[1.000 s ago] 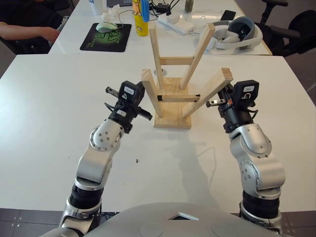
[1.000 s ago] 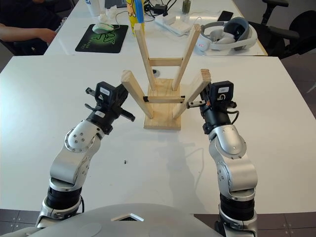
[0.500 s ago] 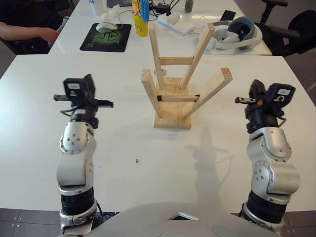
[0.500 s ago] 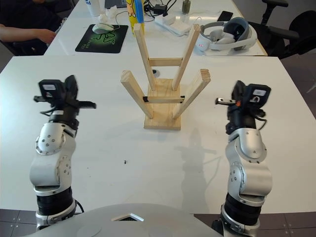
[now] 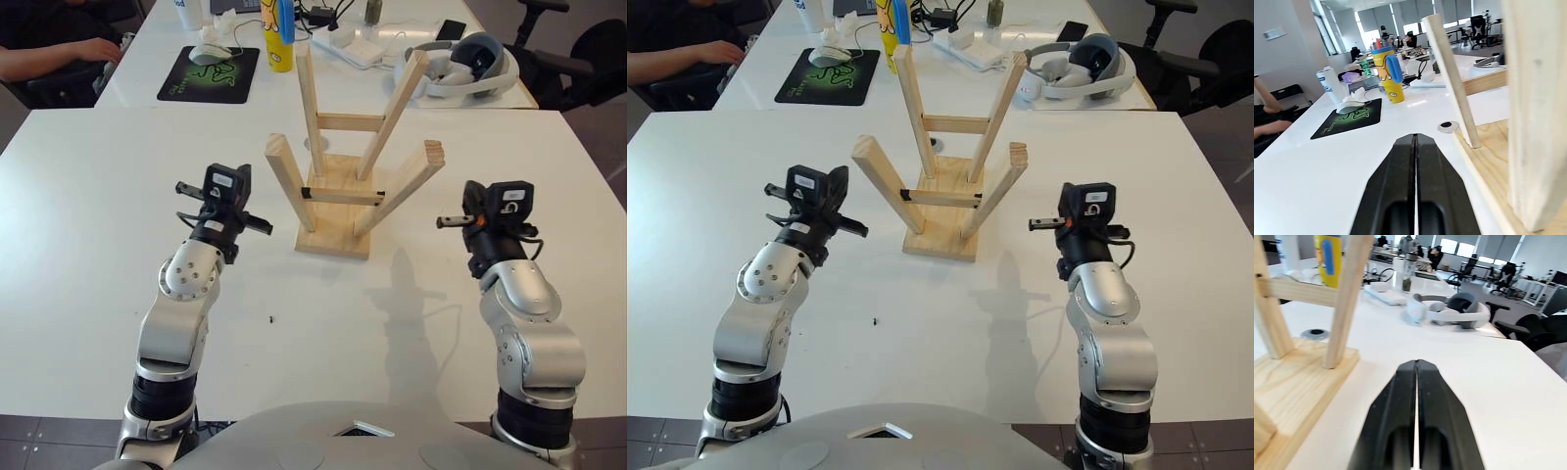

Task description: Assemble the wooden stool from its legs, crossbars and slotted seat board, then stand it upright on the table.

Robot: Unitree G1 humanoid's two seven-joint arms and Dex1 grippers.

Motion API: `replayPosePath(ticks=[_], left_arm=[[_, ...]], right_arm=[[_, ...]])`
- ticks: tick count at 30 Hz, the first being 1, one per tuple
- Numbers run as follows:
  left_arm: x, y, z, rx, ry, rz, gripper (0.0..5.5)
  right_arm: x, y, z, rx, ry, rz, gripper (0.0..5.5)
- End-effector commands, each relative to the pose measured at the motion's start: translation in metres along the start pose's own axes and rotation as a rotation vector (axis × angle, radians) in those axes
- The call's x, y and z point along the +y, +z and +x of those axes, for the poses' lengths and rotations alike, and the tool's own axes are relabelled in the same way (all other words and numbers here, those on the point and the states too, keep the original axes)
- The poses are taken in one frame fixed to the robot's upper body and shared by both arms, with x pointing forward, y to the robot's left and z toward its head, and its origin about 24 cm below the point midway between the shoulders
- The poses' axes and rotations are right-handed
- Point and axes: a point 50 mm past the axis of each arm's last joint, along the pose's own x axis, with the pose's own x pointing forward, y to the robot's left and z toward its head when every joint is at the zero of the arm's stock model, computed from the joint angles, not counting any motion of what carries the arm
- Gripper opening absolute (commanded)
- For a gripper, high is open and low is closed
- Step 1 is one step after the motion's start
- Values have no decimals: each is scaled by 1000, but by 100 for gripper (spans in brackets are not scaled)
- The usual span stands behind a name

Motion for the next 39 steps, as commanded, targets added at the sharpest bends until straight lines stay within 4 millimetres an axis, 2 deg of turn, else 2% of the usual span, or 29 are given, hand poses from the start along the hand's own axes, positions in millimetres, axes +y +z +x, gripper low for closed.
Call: replayPosePath(ticks=[1, 4, 6, 7, 8, 9, 10, 11, 13, 16, 18, 19, 22, 25, 27, 32, 35, 39], left_arm=[[33, -8, -11, 36, 221, -57, 0], [49, -1, -17, -14, 325, -40, 0], [35, 25, -12, -187, 221, 19, 0], [4, 36, -7, -255, 8, -23, 0], [-19, 43, -6, -297, -144, -55, 0], [-33, 45, -6, -312, -239, -81, 0], [-64, 43, -9, -284, -459, -87, 0], [-82, 41, -13, -257, -591, -81, 0], [-104, 33, -21, -211, -762, -10, 0], [-84, 19, -8, -121, -589, -5, 0], [-63, 7, -2, -56, -440, 37, 0], [-45, 0, 2, -26, -322, 74, 0], [-10, -6, 9, 0, -123, 127, 0], [13, -5, 15, -6, -11, 137, 0], [20, -5, 18, -8, 14, 134, 0], [28, -23, 20, 62, -11, 148, 0], [26, -34, 17, 119, -88, 171, 0], [25, -42, 16, 171, -149, 200, 0]], right_arm=[[-20, 8, -3, -46, -137, 15, 4], [-21, 23, -4, -132, -168, 44, 4], [-4, 39, -6, -233, -71, 94, 4], [24, 48, -7, -281, 104, 114, 4], [43, 54, -11, -311, 229, 125, 4], [54, 56, -14, -321, 299, 128, 4], [80, 50, -18, -267, 462, 95, 4], [95, 45, -22, -222, 556, 66, 4], [105, 27, -27, -121, 608, 32, 4], [76, 11, -13, -31, 425, 4, 4], [60, 6, -8, -8, 350, -21, 4], [51, 3, -4, 4, 314, -19, 4], [36, -4, 1, 26, 269, 1, 4], [28, -9, 8, 33, 272, 25, 4], [25, -11, 12, 26, 286, 36, 4], [25, -9, 36, -21, 428, 10, 4], [41, -7, 40, -67, 597, -54, 4], [52, -11, 38, -81, 734, -99, 4]])
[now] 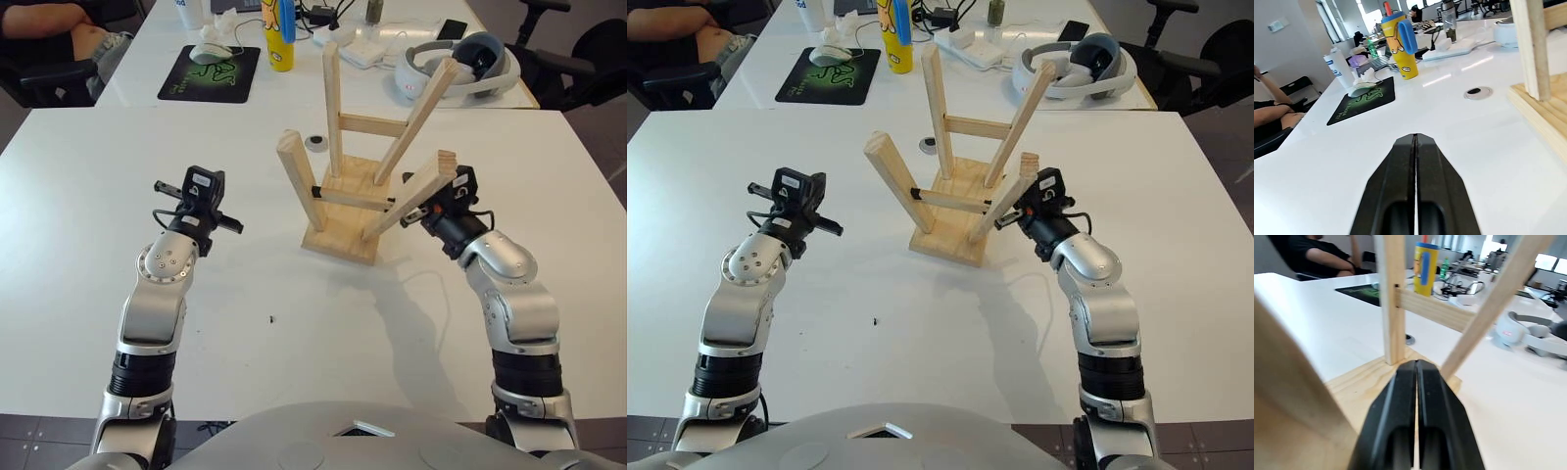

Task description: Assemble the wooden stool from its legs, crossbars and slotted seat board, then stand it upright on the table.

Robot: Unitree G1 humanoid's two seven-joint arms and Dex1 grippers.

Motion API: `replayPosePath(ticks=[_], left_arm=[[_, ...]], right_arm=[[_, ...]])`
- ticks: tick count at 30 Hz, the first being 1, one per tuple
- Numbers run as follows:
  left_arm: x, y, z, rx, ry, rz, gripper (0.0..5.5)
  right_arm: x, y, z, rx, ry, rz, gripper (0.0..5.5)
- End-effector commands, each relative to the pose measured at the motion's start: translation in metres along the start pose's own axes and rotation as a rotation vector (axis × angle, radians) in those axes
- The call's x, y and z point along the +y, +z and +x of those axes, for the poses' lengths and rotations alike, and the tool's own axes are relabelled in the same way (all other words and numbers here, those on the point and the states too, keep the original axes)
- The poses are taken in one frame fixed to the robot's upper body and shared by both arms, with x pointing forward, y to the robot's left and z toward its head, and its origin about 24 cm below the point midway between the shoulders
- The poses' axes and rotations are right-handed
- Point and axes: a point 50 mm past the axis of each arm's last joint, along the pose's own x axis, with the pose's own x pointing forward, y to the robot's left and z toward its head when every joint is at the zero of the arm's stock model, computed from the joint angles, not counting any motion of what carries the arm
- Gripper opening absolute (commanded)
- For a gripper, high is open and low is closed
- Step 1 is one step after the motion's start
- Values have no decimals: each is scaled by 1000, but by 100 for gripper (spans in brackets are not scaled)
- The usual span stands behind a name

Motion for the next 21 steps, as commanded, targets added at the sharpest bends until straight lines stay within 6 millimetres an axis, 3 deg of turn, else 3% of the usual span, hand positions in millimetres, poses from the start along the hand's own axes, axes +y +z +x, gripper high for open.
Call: replayPosePath(ticks=[1, 5, 8, 11, 14, 17, 21], left_arm=[[0, -13, -2, 70, -52, 27, 0], [5, -20, -7, 109, -45, 28, 0], [13, -27, -9, 141, -40, 37, 0], [18, -29, -9, 151, -39, 44, 0], [22, -31, -8, 158, -40, 48, 0], [25, -36, -15, 174, -31, 45, 0], [26, -44, -25, 200, -19, 41, 0]], right_arm=[[17, 0, 2, -9, 199, -60, 4], [49, 4, -2, -30, 408, -72, 4], [102, 20, 2, -108, 591, -23, 4], [125, 33, 10, -152, 629, 5, 4], [122, 36, 12, -153, 567, 1, 4], [100, 25, -7, -85, 499, -15, 4], [102, 20, -51, 6, 608, 75, 4]])
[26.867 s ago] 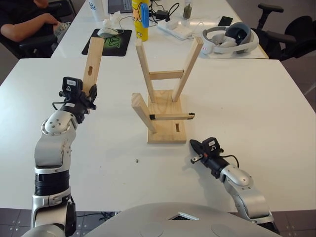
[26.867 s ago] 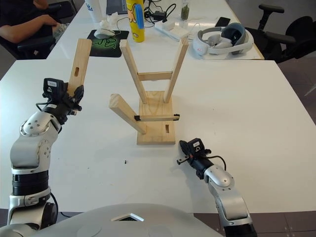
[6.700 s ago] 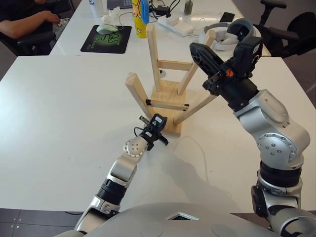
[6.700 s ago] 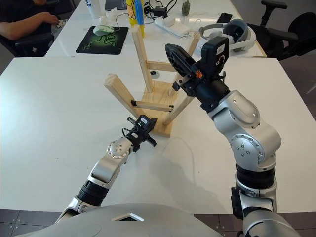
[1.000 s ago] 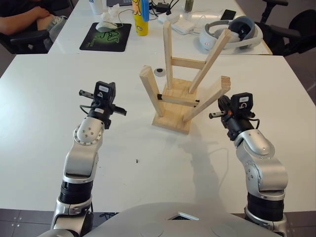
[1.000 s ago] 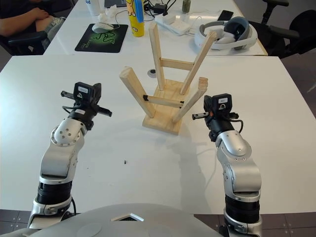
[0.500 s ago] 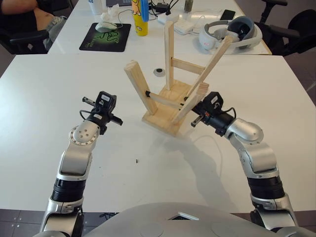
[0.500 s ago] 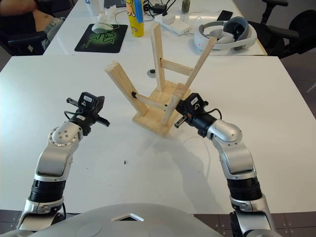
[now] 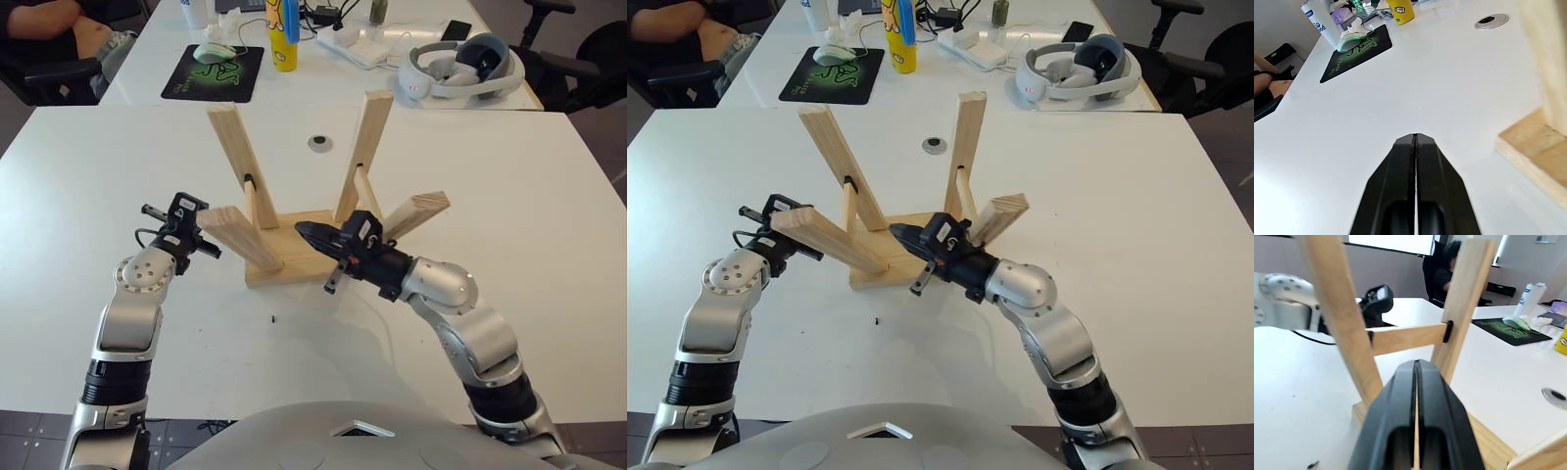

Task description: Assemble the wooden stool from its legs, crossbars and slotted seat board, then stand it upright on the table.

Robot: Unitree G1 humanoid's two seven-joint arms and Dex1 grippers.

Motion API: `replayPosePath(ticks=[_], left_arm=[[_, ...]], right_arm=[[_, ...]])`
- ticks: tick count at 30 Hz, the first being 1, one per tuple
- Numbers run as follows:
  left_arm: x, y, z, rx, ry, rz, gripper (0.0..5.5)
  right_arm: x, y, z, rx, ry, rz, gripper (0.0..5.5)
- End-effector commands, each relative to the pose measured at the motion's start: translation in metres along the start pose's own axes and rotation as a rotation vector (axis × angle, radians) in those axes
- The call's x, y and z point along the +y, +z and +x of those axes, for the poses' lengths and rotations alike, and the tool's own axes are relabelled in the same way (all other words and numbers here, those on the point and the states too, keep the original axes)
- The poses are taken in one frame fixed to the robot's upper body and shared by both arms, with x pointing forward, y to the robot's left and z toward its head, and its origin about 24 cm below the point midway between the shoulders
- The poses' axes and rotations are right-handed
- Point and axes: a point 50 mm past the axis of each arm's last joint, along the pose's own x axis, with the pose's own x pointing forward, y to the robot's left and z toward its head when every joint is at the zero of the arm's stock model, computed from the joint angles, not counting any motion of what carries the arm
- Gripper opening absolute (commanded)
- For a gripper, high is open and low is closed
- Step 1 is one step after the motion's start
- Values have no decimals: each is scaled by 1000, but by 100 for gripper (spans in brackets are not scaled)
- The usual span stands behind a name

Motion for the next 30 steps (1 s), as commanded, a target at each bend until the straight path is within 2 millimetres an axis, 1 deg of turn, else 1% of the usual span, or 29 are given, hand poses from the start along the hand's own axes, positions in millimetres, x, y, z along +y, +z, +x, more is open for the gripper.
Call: replayPosePath(ticks=[1, 3, 6, 8, 9, 11, 12, 13, 15, 18, 21, 22, 24, 25, 26, 27, 28, 29, 30], left_arm=[[2, -8, -9, 24, 8, -2, 0], [2, -16, -15, 50, 7, 2, 0], [-6, -25, -24, 97, -61, -11, 0], [-13, -27, -27, 113, -121, -15, 0], [-18, -26, -27, 111, -151, -20, 0], [-22, -25, -27, 106, -179, -27, 0], [-25, -25, -26, 105, -186, -27, 0], [-26, -25, -26, 105, -189, -26, 0], [-33, -23, -22, 98, -207, -26, 0], [-37, -22, -22, 89, -217, -33, 0], [-41, -25, -24, 92, -223, -42, 0], [-42, -27, -28, 94, -237, -39, 0], [-43, -29, -32, 96, -254, -35, 0], [-41, -32, -36, 108, -255, -29, 0], [-39, -34, -38, 117, -253, -25, 0], [-37, -36, -41, 129, -254, -12, 0], [-35, -37, -43, 136, -256, -3, 0], [-34, -38, -47, 142, -247, -4, 0], [-34, -41, -49, 151, -244, -8, 0]], right_arm=[[26, -3, -35, 80, 139, 120, 4], [31, -8, -53, 165, 181, 151, 4], [31, -4, -57, 123, 137, 209, 4], [32, 9, -49, -33, 46, 271, 4], [31, 19, -42, -126, 3, 288, 4], [31, 31, -36, -212, -34, 305, 4], [26, 44, -29, -285, -56, 288, 4], [22, 53, -24, -331, -68, 278, 4], [11, 69, -17, -370, -82, 192, 4], [1, 77, -17, -339, -87, 92, 4], [-5, 84, -20, -339, -84, 68, 4], [-8, 97, -23, -417, -74, 133, 4], [-11, 111, -27, -503, -51, 217, 4], [-23, 132, -34, -611, -60, 278, 4], [-31, 147, -41, -677, -67, 323, 4], [-59, 162, -62, -728, -155, 332, 4], [-75, 175, -81, -771, -215, 332, 4], [-85, 180, -92, -782, -240, 330, 4], [-106, 178, -115, -782, -350, 328, 4]])
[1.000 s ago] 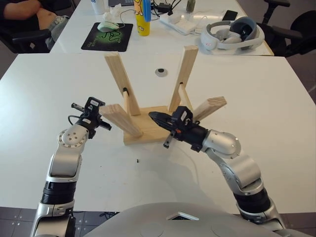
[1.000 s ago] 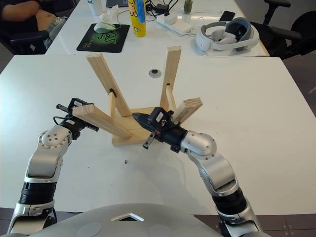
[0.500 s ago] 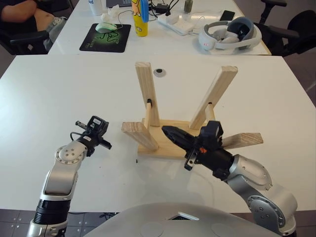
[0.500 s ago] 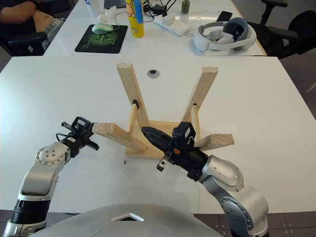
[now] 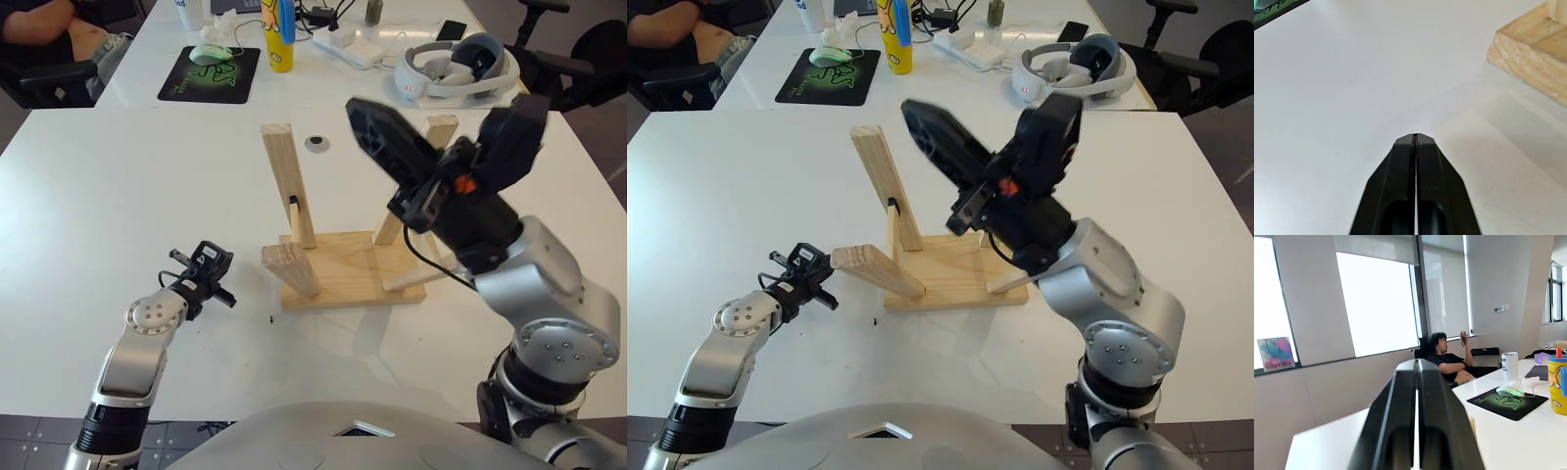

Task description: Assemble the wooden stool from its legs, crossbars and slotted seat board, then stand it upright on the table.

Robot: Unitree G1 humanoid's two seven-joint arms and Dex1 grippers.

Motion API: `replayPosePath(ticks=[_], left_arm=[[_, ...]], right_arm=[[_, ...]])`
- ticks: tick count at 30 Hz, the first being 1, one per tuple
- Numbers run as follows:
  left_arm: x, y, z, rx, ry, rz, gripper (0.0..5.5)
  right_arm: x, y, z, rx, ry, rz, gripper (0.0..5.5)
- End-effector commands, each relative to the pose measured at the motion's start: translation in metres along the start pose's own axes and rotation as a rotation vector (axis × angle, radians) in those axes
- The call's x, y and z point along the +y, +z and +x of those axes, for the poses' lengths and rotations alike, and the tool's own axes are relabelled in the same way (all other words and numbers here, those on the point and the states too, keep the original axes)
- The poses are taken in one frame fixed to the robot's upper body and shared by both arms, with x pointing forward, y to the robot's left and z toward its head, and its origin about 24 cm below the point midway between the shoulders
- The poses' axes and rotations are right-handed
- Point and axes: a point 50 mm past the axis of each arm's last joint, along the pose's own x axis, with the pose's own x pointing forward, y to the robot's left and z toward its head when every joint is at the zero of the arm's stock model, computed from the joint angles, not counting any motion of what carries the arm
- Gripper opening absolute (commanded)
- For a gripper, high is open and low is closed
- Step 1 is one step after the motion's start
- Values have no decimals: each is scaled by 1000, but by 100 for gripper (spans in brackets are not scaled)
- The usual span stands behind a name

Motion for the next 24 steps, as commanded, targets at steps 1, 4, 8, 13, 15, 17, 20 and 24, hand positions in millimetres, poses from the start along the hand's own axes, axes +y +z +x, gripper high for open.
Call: replayPosePath(ticks=[1, 4, 8, 13, 15, 17, 20, 24], left_arm=[[4, -8, -19, 32, 7, 31, 0], [5, -9, -21, 24, -7, 16, 0], [3, -5, -23, -22, -66, 13, 0], [1, 0, -22, -59, -128, 35, 0], [-2, 4, -22, -75, -184, 59, 0], [-5, 5, -22, -73, -223, 75, 0], [-5, 3, -23, -23, -296, 159, 0], [-9, 2, -24, 25, -400, 256, 0]], right_arm=[[-63, 109, -41, -254, -297, -44, 4], [-87, 111, -81, -194, -473, -84, 4], [-112, 84, -138, 52, -706, -215, 4], [-112, 13, -187, 565, -656, -318, 4], [-101, -24, -202, 790, -556, -334, 4], [-93, -47, -214, 945, -465, -359, 4], [-82, -74, -217, 1042, -352, -335, 4], [-75, -95, -217, 1088, -276, -328, 4]])
